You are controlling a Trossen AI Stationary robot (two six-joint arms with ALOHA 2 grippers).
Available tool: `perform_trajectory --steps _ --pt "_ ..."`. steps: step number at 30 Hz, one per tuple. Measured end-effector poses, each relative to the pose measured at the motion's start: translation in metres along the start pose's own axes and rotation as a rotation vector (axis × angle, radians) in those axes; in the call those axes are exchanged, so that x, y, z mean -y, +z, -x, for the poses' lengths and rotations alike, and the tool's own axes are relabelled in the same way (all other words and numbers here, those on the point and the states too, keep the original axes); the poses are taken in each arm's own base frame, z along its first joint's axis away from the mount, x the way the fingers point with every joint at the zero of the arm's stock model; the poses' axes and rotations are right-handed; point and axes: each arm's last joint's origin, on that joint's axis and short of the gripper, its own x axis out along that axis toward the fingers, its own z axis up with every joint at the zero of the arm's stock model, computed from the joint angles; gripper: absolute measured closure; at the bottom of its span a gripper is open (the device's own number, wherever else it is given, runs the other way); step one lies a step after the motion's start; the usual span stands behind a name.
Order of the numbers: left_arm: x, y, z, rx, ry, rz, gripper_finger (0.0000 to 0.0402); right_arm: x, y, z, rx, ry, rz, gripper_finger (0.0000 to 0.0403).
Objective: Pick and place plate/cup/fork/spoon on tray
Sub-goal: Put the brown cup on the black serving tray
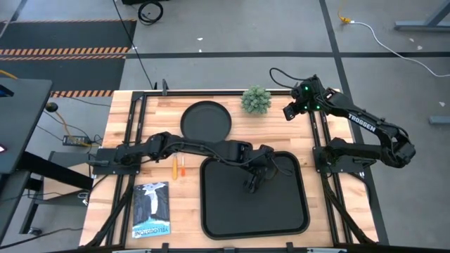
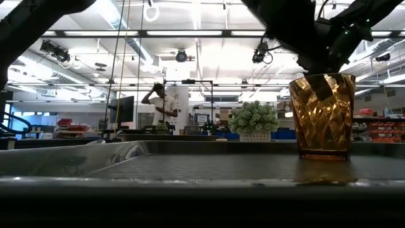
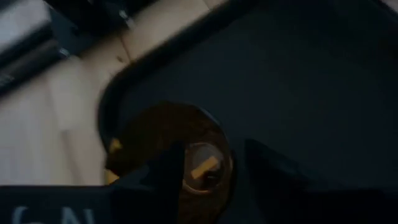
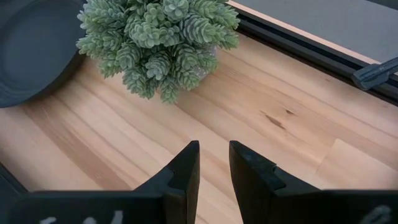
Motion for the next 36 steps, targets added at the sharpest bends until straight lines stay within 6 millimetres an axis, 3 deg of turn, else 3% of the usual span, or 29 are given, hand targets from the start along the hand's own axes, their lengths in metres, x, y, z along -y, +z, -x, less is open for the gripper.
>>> perform_trajectory --steps 4,9,18,24,31,36 --pt "0.013 0.011 0.015 -0.025 0.066 -0.060 0.0219 0.000 0.000 0.000 -0.005 0.003 -0.003 0.0309" --pt "0.029 0.002 0.022 -0.215 0.140 -0.071 0.0219 -0.001 -0.001 0.000 -0.009 0.003 -0.006 0.0309" --pt "0.019 -0.016 0.025 -0.355 0.188 0.122 0.0229 -0.001 0.000 0.000 -0.001 0.004 -0.006 0.0309" --pt "0.012 -0.041 -0.005 -0.336 0.055 0.244 0.0240 -0.001 0.000 0.000 -0.002 0.004 -0.005 0.0309" --pt "0.023 -0.068 -0.041 -0.300 0.044 0.274 0.0251 -0.001 0.000 0.000 -0.002 0.004 -0.003 0.0309" --pt "0.030 -0.071 -0.052 -0.222 0.056 0.285 0.0253 -0.001 0.000 0.000 -0.002 0.004 -0.002 0.0309"
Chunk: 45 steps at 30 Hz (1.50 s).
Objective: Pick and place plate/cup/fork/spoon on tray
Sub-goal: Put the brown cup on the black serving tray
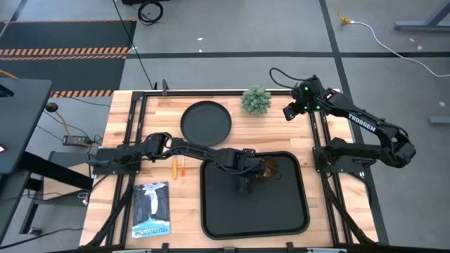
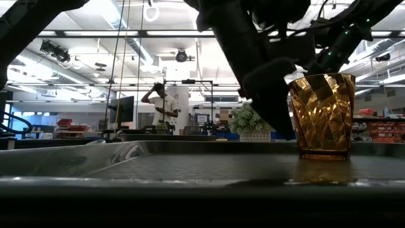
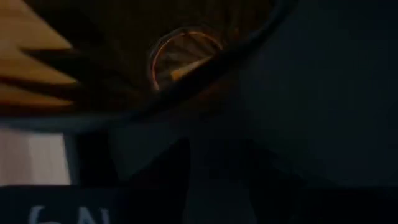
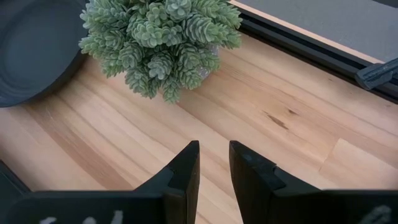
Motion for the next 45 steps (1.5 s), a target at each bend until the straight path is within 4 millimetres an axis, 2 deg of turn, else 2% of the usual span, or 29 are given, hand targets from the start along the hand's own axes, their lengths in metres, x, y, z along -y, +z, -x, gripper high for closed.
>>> perform_trajectory --steps 6,14,25,45 --pt "0.004 0.005 -0.002 0.079 -0.014 0.021 0.0253 0.000 0.000 0.000 0.000 0.000 -0.002 0.0309" --pt "0.000 0.017 -0.001 0.201 0.001 0.044 0.0253 0.000 -0.001 0.000 -0.006 0.000 -0.007 0.0309" --pt "-0.019 0.022 -0.004 0.279 -0.001 0.073 0.0253 0.000 -0.001 0.000 -0.010 -0.001 -0.019 0.0309" --pt "-0.023 0.031 -0.001 0.392 -0.023 0.028 0.0253 -0.001 -0.001 0.000 -0.007 0.001 -0.017 0.0309"
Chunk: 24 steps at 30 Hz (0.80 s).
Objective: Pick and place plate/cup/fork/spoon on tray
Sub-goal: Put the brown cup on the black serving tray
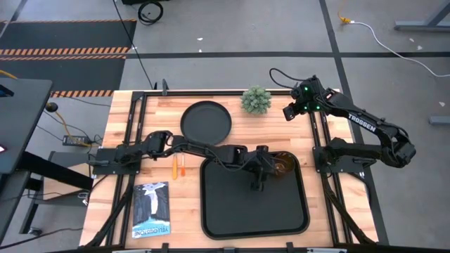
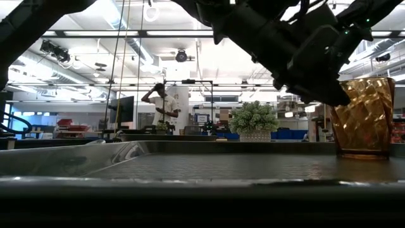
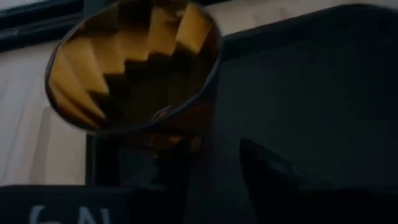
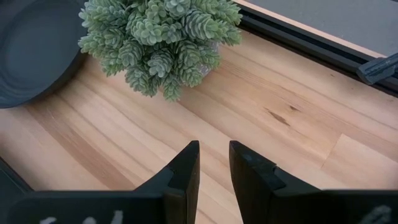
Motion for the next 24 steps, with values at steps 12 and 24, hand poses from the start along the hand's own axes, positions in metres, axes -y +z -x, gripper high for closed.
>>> perform_trajectory --steps 12,24 --pt "-0.021 0.001 0.000 0.047 -0.010 0.018 0.0253 0.000 0.000 0.000 0.000 0.000 0.000 0.0309" --pt "-0.010 0.006 0.023 -0.083 0.006 -0.064 0.0253 0.000 0.000 0.000 0.001 0.000 0.022 0.0309"
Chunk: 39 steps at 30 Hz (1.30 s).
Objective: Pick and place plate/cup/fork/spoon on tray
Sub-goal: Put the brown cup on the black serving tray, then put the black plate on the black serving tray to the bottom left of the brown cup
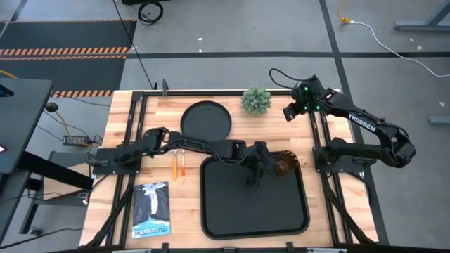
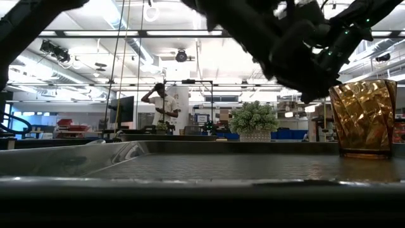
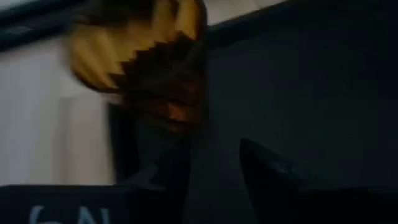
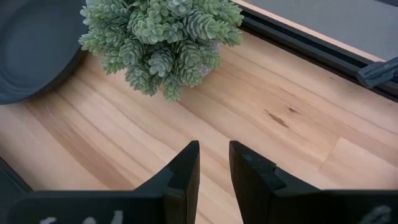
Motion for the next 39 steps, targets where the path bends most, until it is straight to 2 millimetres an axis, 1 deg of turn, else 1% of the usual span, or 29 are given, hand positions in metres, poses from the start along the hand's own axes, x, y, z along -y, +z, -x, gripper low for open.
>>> perform_trajectory --steps 2,5,9,13,18,21,26,30,33,36,39 --pt "0.005 0.000 0.010 -0.073 0.057 -0.023 0.0253 0.000 0.001 0.000 0.008 0.002 0.003 0.0309" --pt "0.013 -0.007 0.017 -0.213 0.172 -0.067 0.0253 -0.002 0.003 0.001 0.032 0.010 0.017 0.0309" --pt "0.020 -0.012 0.034 -0.357 0.299 -0.098 0.0255 -0.010 0.005 0.008 0.102 0.042 0.066 0.0309" --pt "0.021 -0.023 0.043 -0.486 0.301 -0.099 0.0266 -0.020 0.005 0.022 0.187 0.082 0.121 0.0314" --pt "0.015 -0.030 0.051 -0.586 0.337 -0.097 0.0290 -0.037 0.001 0.046 0.338 0.143 0.194 0.0327" --pt "0.012 -0.033 0.054 -0.617 0.351 -0.076 0.0305 -0.047 -0.009 0.055 0.437 0.212 0.232 0.0335" --pt "0.012 -0.036 0.057 -0.654 0.405 -0.082 0.0326 -0.058 -0.025 0.061 0.560 0.323 0.280 0.0350" --pt "0.011 -0.040 0.054 -0.648 0.424 -0.061 0.0339 -0.066 -0.033 0.063 0.577 0.392 0.319 0.0360" --pt "0.013 -0.051 0.049 -0.631 0.430 -0.054 0.0346 -0.072 -0.037 0.065 0.572 0.430 0.370 0.0365" --pt "0.013 -0.067 0.048 -0.611 0.438 -0.047 0.0351 -0.078 -0.040 0.066 0.597 0.425 0.416 0.0370" --pt "0.008 -0.077 0.056 -0.573 0.463 -0.002 0.0351 -0.084 -0.041 0.068 0.625 0.430 0.452 0.0373"
